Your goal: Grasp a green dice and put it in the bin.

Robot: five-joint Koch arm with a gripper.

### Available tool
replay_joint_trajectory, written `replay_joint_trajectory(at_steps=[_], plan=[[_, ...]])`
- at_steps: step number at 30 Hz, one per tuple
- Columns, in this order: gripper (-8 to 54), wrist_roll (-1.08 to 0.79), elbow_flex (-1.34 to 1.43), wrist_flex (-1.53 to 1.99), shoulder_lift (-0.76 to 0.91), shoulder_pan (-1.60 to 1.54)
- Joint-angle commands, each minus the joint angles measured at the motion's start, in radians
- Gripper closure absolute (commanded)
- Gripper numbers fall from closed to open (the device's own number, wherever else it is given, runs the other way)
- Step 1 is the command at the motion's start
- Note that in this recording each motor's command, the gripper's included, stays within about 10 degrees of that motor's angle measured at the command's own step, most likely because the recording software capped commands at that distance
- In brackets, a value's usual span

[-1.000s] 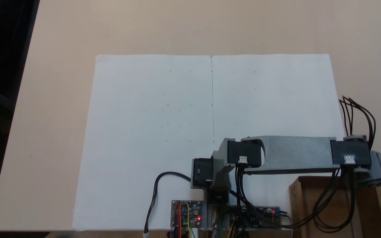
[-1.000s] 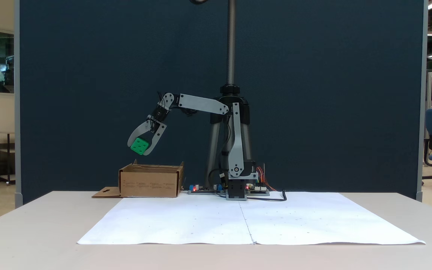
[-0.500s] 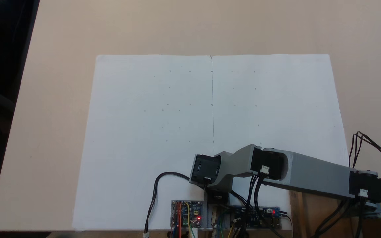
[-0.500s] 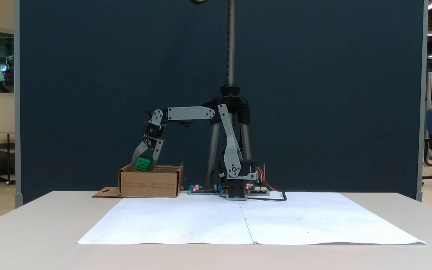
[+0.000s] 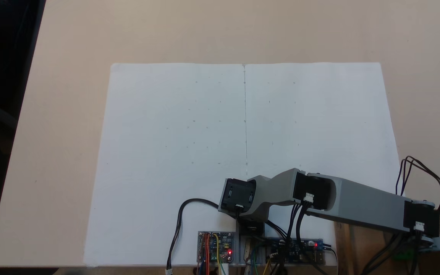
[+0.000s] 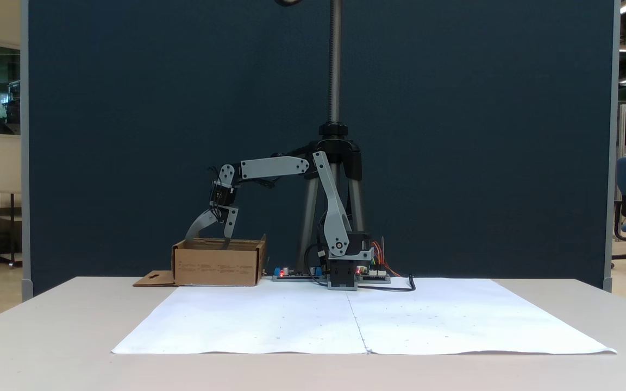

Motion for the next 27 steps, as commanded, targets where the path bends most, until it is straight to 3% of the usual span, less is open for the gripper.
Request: replay_joint_trajectory(at_steps=[1,6,12,21,27], plan=[[2.2,-0.061,-0.008,0.003,0.067,-0.005],[2.2,-0.051,-0.008,0.003,0.135,-0.044],[2.4,0.114,-0.009,-0.018,0.267,-0.169],[2.3,0.417,-0.011,-0.149,0.491,-0.514],[2.0,0.434,-0.011,-0.236,0.534,-0.824]])
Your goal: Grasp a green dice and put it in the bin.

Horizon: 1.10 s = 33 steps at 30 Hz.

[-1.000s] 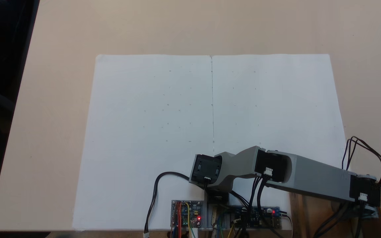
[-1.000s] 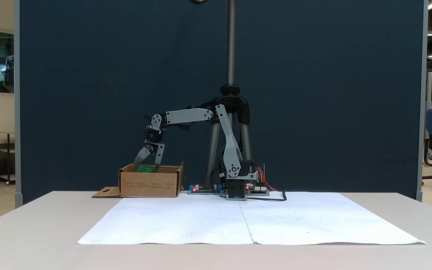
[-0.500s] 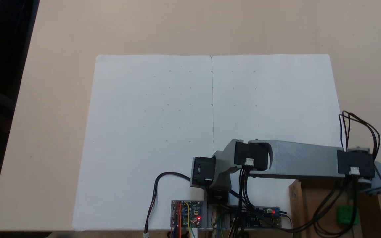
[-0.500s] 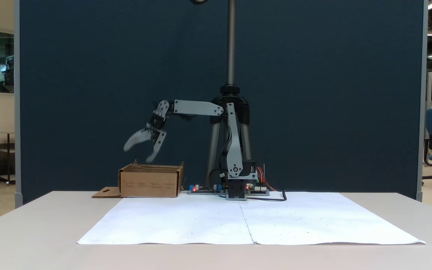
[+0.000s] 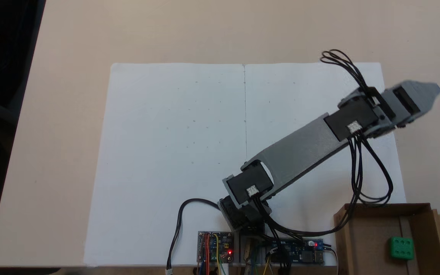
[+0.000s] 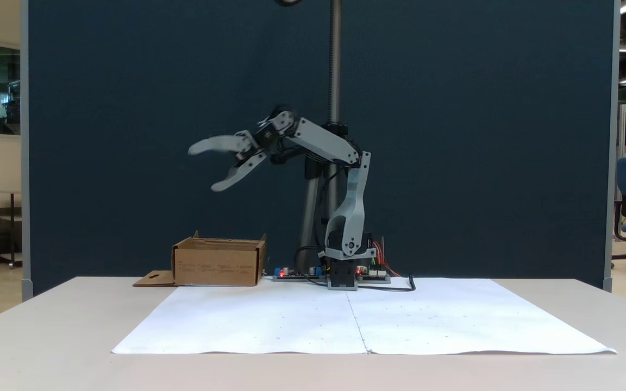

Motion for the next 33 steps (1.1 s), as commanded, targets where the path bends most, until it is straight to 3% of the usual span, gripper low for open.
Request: replay_joint_trajectory(at_steps=[1,15,33], plan=[[2.0,0.051,-0.012,-0.094,0.046,-0.1],[1.9,0.058,0.101,-0.181,0.189,-0.716],[1.5,-0.009,1.02,-0.776,0.479,-0.939]])
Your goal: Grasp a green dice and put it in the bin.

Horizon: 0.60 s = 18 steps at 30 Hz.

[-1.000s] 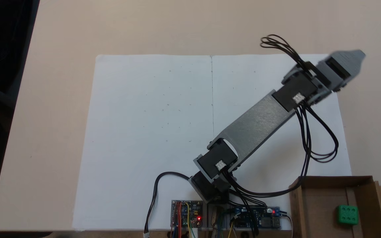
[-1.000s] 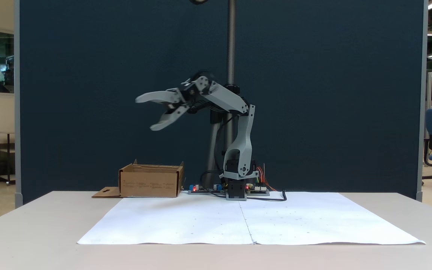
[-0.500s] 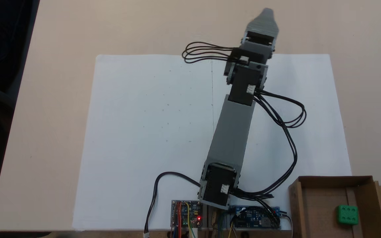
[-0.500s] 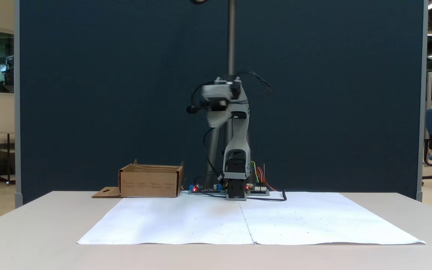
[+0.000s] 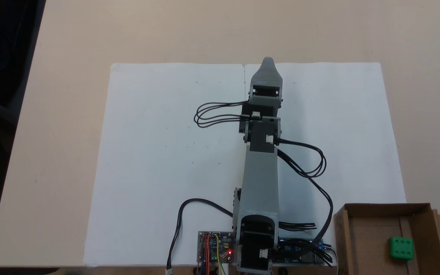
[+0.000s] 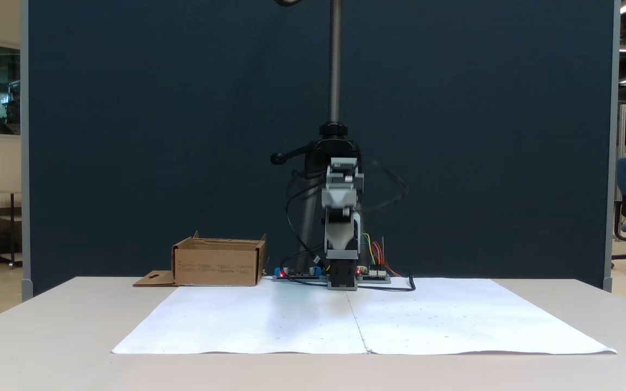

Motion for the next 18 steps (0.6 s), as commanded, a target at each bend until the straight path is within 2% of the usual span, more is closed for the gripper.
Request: replay_joint_trajectory(at_steps=[1,7,18], plan=[[1.7,-0.021,0.046,-0.167,0.044,0.002],[3.3,-0.032,0.295,-0.349,0.066,-0.026],[3.3,-0.052,0.575,-0.71,0.135,-0.034]])
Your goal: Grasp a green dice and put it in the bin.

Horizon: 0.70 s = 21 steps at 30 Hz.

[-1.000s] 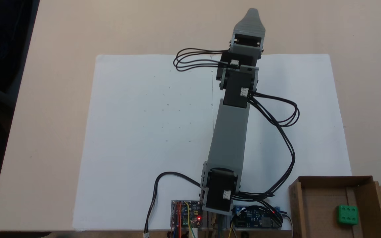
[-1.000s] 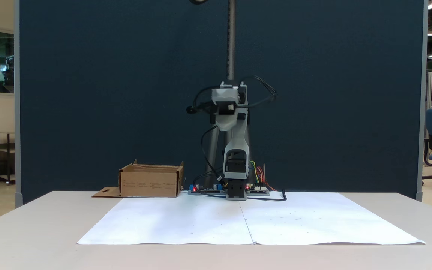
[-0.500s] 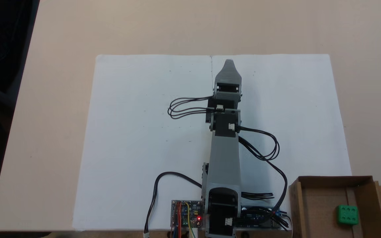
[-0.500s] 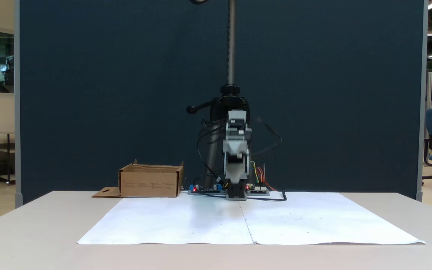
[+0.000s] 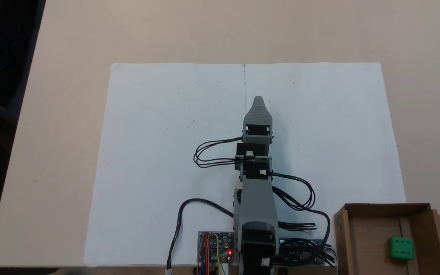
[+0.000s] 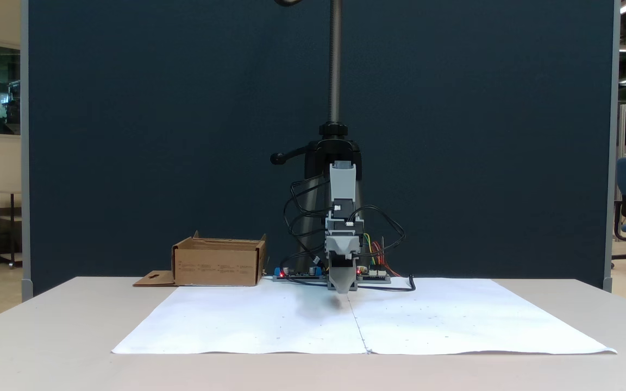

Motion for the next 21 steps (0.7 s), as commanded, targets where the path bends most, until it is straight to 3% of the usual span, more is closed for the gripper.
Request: replay_joint_trajectory(at_steps=[1,21], plan=[[3.3,-0.044,0.025,-0.165,0.077,0.002],[2.1,-0.044,0.224,-0.73,0.114,-0.063]])
